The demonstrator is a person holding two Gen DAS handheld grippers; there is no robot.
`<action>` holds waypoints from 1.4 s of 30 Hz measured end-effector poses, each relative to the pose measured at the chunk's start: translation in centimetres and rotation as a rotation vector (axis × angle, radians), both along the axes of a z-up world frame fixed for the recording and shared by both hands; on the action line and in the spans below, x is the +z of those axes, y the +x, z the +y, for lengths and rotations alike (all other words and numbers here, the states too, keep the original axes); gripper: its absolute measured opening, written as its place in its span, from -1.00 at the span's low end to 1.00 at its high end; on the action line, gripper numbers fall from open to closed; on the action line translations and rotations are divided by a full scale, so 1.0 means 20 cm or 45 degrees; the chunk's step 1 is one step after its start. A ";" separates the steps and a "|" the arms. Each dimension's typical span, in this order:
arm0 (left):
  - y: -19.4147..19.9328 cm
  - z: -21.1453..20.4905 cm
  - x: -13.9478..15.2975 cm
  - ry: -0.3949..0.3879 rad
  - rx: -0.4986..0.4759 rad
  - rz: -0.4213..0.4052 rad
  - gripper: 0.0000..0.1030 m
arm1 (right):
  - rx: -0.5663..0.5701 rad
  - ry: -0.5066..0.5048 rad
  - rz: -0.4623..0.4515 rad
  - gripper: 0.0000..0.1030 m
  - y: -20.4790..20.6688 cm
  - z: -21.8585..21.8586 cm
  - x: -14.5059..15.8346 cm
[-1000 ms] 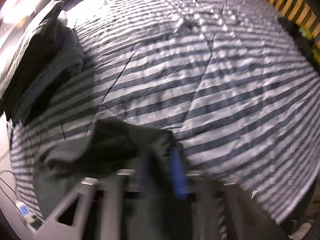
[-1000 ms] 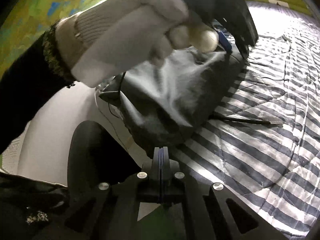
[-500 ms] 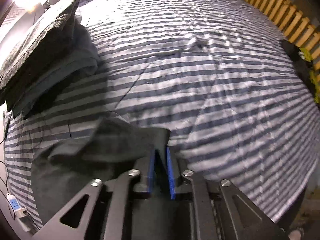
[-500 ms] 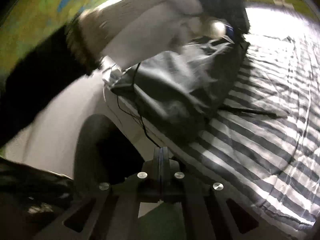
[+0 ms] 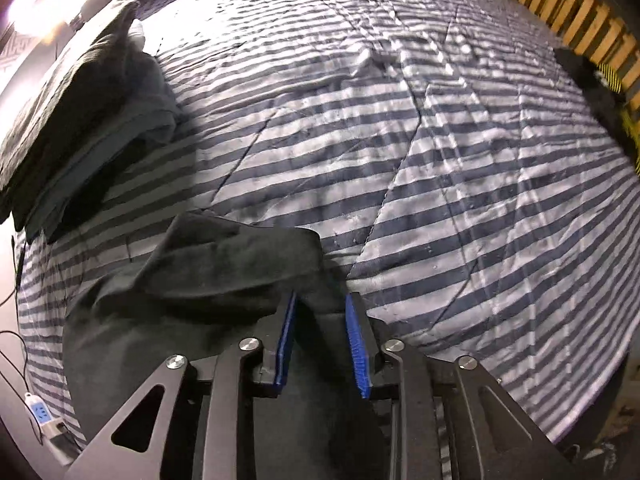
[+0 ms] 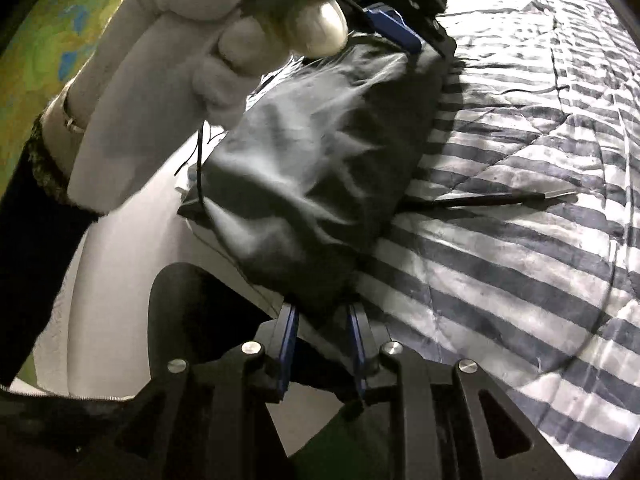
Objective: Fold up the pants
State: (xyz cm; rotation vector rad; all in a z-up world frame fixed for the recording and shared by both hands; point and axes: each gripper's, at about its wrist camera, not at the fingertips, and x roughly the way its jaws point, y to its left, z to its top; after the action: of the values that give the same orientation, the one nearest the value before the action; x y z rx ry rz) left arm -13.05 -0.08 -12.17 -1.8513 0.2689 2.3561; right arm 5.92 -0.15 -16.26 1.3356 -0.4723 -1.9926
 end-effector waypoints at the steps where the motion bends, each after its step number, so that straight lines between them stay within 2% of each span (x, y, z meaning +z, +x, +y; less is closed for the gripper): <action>1: -0.01 0.00 -0.01 -0.007 0.003 0.000 -0.62 | 0.000 -0.030 0.001 -0.87 0.00 0.00 0.00; 4: -0.03 -0.05 -0.03 -0.011 0.043 0.001 -0.77 | -0.009 -0.046 0.053 -0.89 0.02 0.00 0.06; 8: -0.07 -0.11 -0.07 -0.009 0.091 0.005 -0.88 | 0.029 -0.096 0.179 -0.90 0.10 -0.01 0.24; 12: -0.07 -0.14 -0.05 0.059 0.111 0.006 -0.88 | 0.047 -0.016 0.074 -0.89 0.10 -0.01 0.12; 15: 0.01 -0.19 0.09 0.166 0.069 0.028 -0.63 | 0.101 0.004 -0.009 -0.84 0.12 0.02 0.08; 16: 0.06 -0.22 0.15 0.202 0.065 0.062 -0.48 | 0.097 0.016 -0.007 -0.84 0.13 0.05 0.10; 17: 0.12 -0.26 0.22 0.231 0.066 0.105 -0.41 | 0.081 0.032 0.006 -0.84 0.14 0.10 0.12; 19: 0.32 -0.35 0.36 0.282 0.073 0.204 -0.41 | 0.032 0.004 0.018 -0.83 0.13 0.18 0.17; 21: 0.53 -0.47 0.43 0.286 0.120 0.287 -0.41 | -0.032 -0.023 0.039 -0.83 0.08 0.25 0.23; 23: 0.72 -0.56 0.42 0.282 0.186 0.338 -0.41 | -0.083 -0.015 0.077 -0.81 -0.01 0.28 0.28; 25: 0.94 -0.65 0.36 0.274 0.299 0.379 -0.41 | -0.121 -0.010 0.101 -0.81 -0.12 0.23 0.33; 27: 1.09 -0.79 0.20 0.305 0.441 0.337 -0.41 | -0.127 -0.016 0.109 -0.81 -0.25 0.15 0.36; 29: 1.20 -0.87 0.06 0.290 0.552 0.283 -0.42 | -0.100 -0.020 0.103 -0.71 -0.34 0.06 0.32; 31: 1.31 -0.99 -0.04 0.333 0.696 0.271 -0.42 | -0.074 0.045 0.130 -0.70 -0.43 0.02 0.28; 32: 1.37 -1.05 -0.05 0.377 0.755 0.277 -0.42 | -0.054 0.113 0.145 -0.70 -0.44 -0.04 0.25; 33: 1.41 -1.08 -0.06 0.371 0.794 0.285 -0.42 | -0.029 0.182 0.135 -0.70 -0.46 -0.09 0.22; 35: 1.48 -1.15 -0.03 0.376 0.842 0.320 -0.42 | -0.014 0.266 0.084 -0.70 -0.47 -0.12 0.15; 37: 1.51 -1.19 0.03 0.393 0.852 0.370 -0.42 | -0.038 0.317 0.110 -0.70 -0.45 -0.11 0.16; 40: 1.46 -1.20 0.13 0.394 0.810 0.462 -0.41 | -0.069 0.274 0.159 -0.70 -0.38 -0.07 0.25; 42: 1.35 -1.19 0.17 0.387 0.769 0.493 -0.35 | -0.057 0.208 0.193 -0.69 -0.31 -0.08 0.31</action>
State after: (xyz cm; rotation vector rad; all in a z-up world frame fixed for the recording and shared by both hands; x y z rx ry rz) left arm 13.86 -23.84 -8.82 -1.4620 -0.6736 2.9159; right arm -0.24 -1.81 -10.14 1.2670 -0.2755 -2.1896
